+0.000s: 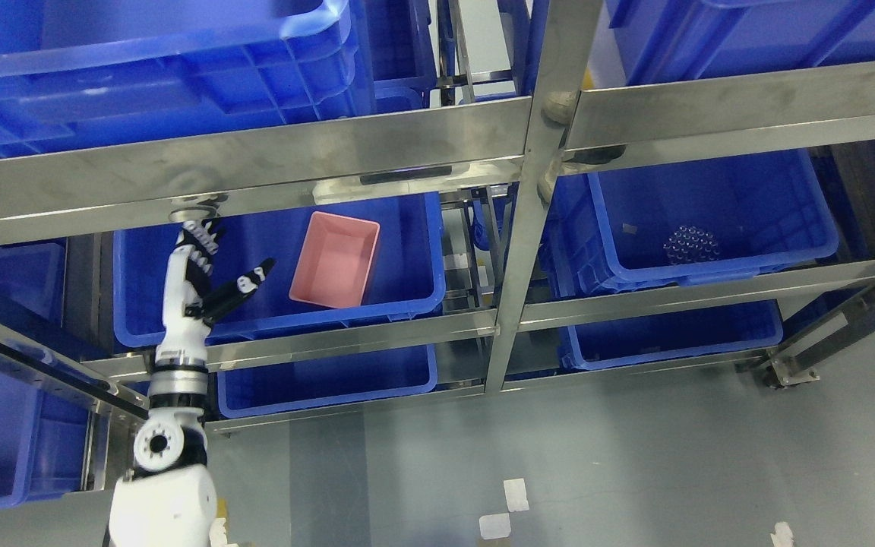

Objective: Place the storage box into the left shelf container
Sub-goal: 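Release the pink box into the bin and withdraw the left hand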

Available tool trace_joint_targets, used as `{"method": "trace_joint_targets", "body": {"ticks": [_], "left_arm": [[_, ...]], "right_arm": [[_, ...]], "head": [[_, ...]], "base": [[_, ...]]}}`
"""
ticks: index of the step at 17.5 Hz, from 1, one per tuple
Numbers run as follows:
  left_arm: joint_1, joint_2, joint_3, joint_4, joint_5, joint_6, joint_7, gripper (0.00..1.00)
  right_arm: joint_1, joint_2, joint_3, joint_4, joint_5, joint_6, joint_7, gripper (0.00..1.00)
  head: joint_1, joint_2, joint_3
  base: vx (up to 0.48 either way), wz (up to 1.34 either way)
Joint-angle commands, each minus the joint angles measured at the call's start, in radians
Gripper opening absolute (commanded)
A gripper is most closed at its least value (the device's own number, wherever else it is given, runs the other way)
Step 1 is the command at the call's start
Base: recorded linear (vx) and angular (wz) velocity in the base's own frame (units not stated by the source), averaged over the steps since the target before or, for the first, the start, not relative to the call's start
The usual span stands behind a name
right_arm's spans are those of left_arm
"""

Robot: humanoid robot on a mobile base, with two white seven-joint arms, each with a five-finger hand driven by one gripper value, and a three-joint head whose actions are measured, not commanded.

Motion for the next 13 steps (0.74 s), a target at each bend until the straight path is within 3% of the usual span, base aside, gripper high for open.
{"method": "trace_joint_targets", "body": {"ticks": [1, 5, 9, 13], "left_arm": [[0.255, -0.001, -0.207, -0.491, 0.021, -0.023, 0.143, 0.99], [0.286, -0.001, -0.237, -0.491, 0.021, -0.128, 0.148, 0.99], [0.286, -0.001, -0.225, -0.489, 0.082, -0.013, 0.149, 0.99], [0.286, -0.001, -0.209, -0.489, 0.087, 0.001, 0.148, 0.99]], "right_arm": [[-0.008, -0.017, -0.003, -0.017, -0.002, 0.000, 0.003, 1.00], [-0.008, -0.017, -0.003, -0.017, -0.002, 0.000, 0.005, 1.00], [-0.008, -0.017, -0.003, -0.017, -0.002, 0.000, 0.003, 1.00], [-0.008, -0.017, -0.003, -0.017, -0.002, 0.000, 0.003, 1.00]], "head": [[0.0000, 0.000, 0.000], [0.0000, 0.000, 0.000], [0.0000, 0.000, 0.000], [0.0000, 0.000, 0.000]], "base": [[0.000, 0.00], [-0.002, 0.02], [0.000, 0.00], [0.000, 0.00]]}}
